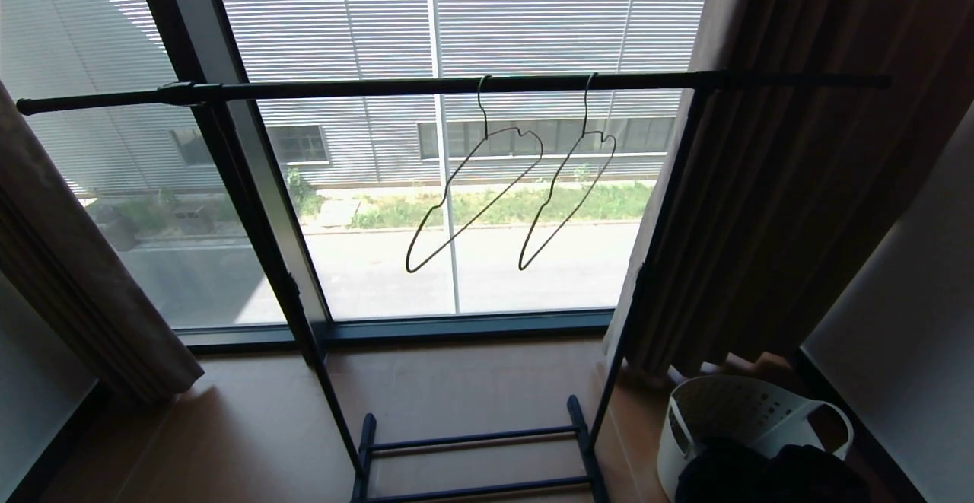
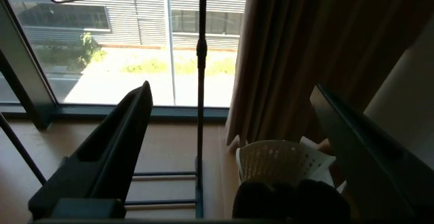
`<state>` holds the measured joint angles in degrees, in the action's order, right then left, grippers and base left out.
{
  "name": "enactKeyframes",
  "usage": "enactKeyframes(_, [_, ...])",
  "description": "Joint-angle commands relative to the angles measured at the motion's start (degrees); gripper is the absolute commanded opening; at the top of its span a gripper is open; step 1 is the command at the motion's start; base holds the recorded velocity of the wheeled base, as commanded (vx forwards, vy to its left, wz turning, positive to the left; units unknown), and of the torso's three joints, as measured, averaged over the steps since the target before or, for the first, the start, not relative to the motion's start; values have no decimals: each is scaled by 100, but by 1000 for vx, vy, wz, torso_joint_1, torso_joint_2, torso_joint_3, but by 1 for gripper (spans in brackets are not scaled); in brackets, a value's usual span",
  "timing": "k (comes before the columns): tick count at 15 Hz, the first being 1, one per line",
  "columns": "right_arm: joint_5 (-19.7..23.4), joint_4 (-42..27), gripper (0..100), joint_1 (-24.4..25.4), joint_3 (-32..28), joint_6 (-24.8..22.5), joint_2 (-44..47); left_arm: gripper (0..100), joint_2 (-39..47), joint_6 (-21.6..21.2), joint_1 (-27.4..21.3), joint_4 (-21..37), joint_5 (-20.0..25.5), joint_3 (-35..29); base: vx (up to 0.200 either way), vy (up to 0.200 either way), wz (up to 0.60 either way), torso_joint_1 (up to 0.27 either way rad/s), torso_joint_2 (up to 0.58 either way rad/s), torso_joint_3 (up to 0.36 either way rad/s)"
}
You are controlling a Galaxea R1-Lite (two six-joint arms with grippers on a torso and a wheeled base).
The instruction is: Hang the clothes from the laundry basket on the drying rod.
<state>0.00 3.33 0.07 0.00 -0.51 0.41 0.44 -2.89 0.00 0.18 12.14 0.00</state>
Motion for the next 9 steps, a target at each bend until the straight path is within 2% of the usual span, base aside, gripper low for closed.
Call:
enactKeyframes(1, [0, 1, 100, 1, 0, -2, 2, 100, 0, -1, 0, -1, -1, 0, 0, 0, 0, -168, 422, 261])
enactKeyframes(9, [0, 1, 100, 1, 0, 7, 2, 100, 9, -1, 0, -1, 7, 0, 0, 0, 0, -201, 535, 337])
